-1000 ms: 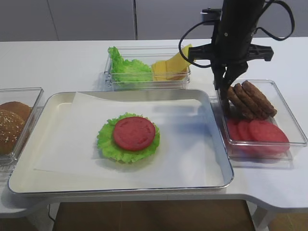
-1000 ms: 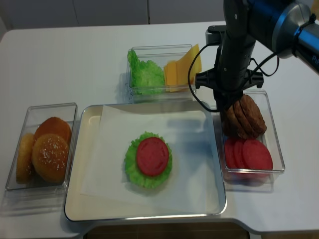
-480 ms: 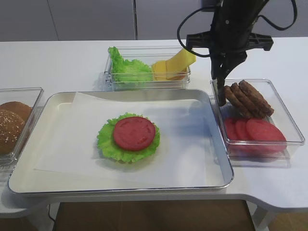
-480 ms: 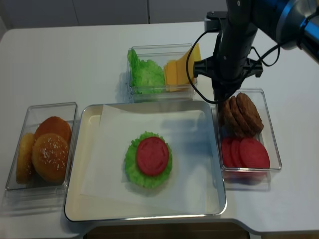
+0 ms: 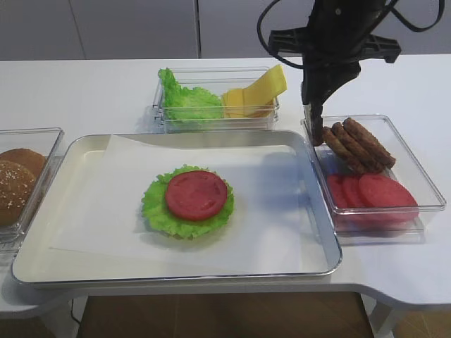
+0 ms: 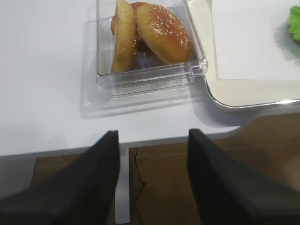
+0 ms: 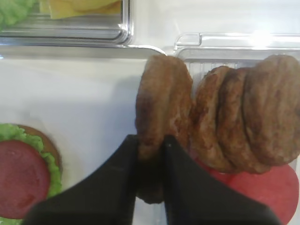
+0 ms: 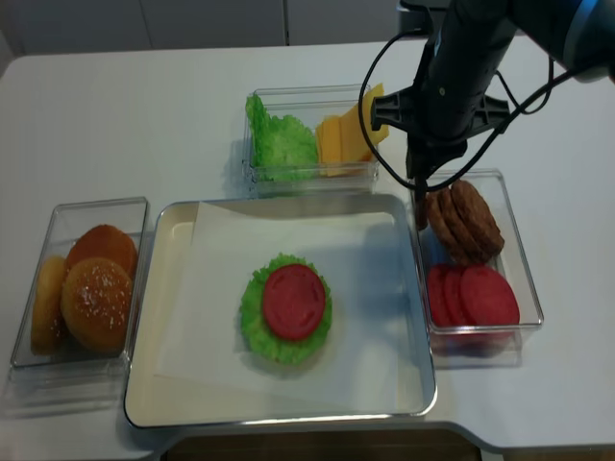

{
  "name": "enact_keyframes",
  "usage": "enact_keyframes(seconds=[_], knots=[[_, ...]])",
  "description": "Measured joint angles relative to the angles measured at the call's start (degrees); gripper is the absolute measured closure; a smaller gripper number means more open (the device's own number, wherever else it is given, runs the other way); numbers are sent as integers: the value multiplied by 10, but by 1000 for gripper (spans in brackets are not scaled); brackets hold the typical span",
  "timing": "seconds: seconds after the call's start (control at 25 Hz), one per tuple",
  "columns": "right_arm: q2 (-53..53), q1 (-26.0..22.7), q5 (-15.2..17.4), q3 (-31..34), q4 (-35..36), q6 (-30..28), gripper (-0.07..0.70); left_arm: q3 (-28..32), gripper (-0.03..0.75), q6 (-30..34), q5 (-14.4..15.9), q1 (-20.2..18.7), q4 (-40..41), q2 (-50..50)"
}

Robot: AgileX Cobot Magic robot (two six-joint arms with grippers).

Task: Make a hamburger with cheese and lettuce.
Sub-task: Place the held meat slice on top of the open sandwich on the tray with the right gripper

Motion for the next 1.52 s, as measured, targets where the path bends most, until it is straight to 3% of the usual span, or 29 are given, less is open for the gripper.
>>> enact_keyframes(seconds=[0.64, 1.04, 1.52], knots=[[-38, 6, 1, -1, 29, -15, 502, 0, 363, 0, 0, 0, 0, 0], [-44, 99, 1, -1, -1, -11, 503, 0, 363, 0, 0, 0, 0, 0], [-29, 129, 2, -1, -6, -11, 503, 0, 363, 0, 0, 0, 0, 0]])
